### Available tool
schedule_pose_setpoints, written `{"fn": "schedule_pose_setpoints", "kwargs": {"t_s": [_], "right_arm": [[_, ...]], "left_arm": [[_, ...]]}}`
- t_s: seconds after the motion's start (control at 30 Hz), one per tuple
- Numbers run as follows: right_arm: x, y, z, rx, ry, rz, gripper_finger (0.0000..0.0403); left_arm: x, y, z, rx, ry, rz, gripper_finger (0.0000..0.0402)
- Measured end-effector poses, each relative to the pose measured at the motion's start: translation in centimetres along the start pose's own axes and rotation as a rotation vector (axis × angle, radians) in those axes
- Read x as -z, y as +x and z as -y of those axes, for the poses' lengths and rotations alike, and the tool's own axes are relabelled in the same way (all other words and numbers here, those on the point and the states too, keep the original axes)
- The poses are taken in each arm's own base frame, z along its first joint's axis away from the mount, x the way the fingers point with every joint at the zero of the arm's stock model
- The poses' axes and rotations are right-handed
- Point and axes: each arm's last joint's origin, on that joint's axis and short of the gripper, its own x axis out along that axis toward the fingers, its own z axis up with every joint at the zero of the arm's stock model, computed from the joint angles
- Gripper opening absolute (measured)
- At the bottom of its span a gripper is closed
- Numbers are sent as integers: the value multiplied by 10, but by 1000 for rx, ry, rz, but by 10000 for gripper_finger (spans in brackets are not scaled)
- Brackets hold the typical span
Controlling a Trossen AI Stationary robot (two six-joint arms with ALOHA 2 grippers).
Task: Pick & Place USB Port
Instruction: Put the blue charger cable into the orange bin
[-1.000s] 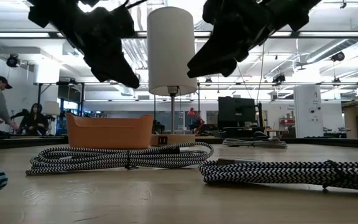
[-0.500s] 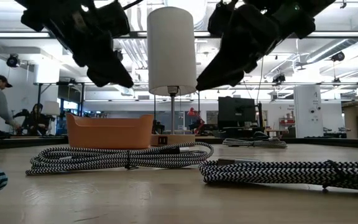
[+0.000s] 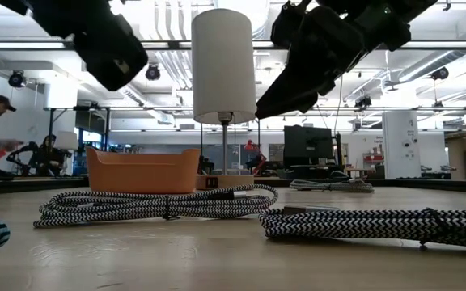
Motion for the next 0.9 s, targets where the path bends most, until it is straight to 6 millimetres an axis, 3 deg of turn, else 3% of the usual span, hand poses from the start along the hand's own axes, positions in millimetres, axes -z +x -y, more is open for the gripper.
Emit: {"fn": "schedule_pose_setpoints", "kwargs": {"t_s": [0.47, 0.9], "right_arm": [[0, 0, 0, 0, 0, 0, 187], [0, 0, 0, 1, 4, -1, 187]], "left_arm": [[33, 66, 46, 61, -28, -237, 143], [76, 97, 56, 23, -37, -391, 143]]}}
